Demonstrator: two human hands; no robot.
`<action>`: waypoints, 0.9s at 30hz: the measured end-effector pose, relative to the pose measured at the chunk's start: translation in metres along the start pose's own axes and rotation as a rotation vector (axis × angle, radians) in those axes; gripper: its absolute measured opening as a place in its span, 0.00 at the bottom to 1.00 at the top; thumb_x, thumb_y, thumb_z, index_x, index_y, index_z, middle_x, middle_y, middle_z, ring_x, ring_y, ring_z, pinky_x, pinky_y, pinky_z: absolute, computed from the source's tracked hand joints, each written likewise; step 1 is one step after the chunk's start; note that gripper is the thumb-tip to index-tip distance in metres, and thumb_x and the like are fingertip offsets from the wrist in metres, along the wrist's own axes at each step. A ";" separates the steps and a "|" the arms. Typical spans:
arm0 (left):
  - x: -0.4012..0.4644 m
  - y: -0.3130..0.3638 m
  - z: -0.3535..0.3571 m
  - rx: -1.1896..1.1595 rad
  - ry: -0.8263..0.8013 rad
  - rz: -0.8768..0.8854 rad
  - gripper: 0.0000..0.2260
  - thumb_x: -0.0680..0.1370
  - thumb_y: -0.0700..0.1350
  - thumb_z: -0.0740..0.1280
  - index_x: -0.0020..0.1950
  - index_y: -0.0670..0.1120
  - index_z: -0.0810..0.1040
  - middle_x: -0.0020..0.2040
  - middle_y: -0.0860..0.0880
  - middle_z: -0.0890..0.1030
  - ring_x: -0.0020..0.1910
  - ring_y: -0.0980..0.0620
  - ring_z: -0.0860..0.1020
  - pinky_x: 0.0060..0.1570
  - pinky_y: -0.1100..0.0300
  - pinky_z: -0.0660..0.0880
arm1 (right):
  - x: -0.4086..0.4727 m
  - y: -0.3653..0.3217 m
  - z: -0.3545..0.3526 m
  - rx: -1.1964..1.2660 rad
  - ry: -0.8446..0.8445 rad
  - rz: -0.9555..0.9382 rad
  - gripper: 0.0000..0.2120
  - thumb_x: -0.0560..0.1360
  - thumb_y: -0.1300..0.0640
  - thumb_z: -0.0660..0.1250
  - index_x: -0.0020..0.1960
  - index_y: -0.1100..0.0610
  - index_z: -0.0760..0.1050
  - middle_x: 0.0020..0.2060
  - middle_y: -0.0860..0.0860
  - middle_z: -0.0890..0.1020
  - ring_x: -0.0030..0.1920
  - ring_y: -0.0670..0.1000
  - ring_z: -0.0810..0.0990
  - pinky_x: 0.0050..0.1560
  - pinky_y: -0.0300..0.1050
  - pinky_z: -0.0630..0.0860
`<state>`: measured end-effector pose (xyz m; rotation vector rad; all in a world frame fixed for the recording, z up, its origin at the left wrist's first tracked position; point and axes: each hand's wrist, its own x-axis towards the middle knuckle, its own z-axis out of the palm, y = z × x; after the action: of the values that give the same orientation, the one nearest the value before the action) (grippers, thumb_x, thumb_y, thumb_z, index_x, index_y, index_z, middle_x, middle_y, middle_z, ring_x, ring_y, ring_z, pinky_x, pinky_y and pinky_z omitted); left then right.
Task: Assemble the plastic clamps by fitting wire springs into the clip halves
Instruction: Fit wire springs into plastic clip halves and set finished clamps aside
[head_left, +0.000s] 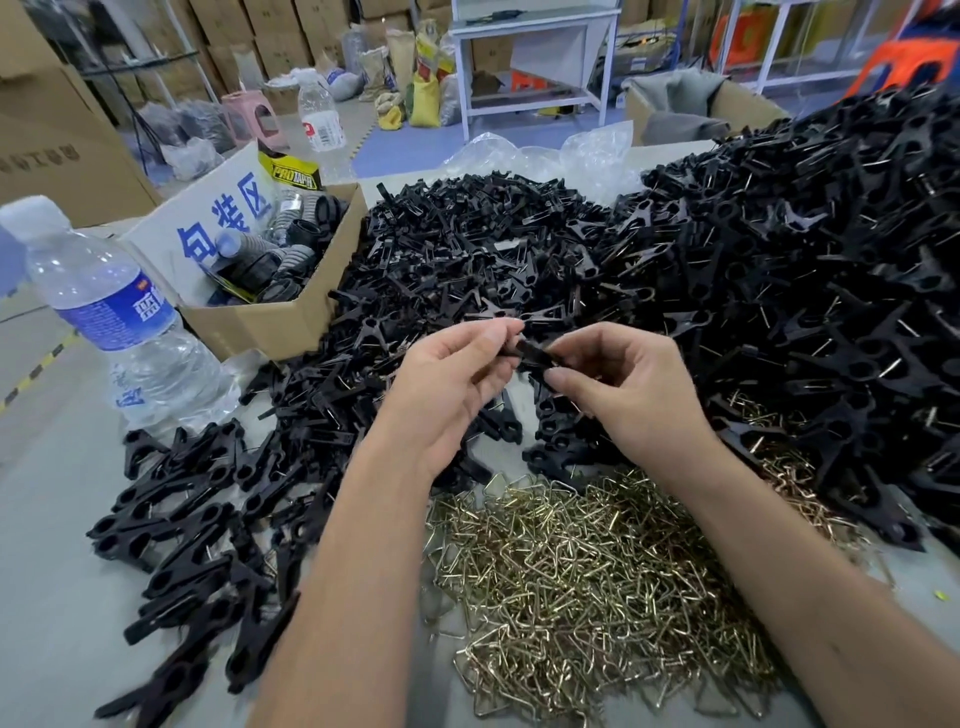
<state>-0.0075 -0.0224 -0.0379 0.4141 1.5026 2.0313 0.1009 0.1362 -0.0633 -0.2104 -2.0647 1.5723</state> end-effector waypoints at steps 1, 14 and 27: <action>-0.002 -0.001 -0.001 -0.016 -0.018 -0.007 0.09 0.82 0.37 0.67 0.51 0.41 0.87 0.49 0.46 0.87 0.44 0.56 0.84 0.47 0.66 0.80 | -0.001 0.000 -0.001 0.018 0.011 -0.020 0.09 0.73 0.60 0.79 0.49 0.49 0.86 0.39 0.46 0.85 0.36 0.42 0.81 0.39 0.34 0.76; 0.001 -0.020 0.004 0.638 -0.002 0.362 0.09 0.79 0.52 0.73 0.45 0.49 0.87 0.35 0.40 0.83 0.30 0.47 0.75 0.32 0.53 0.73 | -0.008 0.005 0.001 0.006 -0.023 -0.089 0.09 0.72 0.68 0.78 0.49 0.57 0.85 0.44 0.50 0.88 0.47 0.52 0.87 0.53 0.52 0.85; 0.007 -0.023 -0.010 0.622 -0.006 0.315 0.08 0.83 0.42 0.68 0.51 0.43 0.87 0.39 0.38 0.84 0.33 0.47 0.78 0.36 0.57 0.77 | -0.009 0.005 0.001 -0.048 0.040 -0.100 0.09 0.74 0.68 0.77 0.50 0.57 0.85 0.44 0.47 0.88 0.48 0.47 0.86 0.51 0.39 0.81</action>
<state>-0.0124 -0.0206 -0.0635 0.9482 2.1661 1.7275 0.1066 0.1329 -0.0708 -0.1519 -2.0514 1.4495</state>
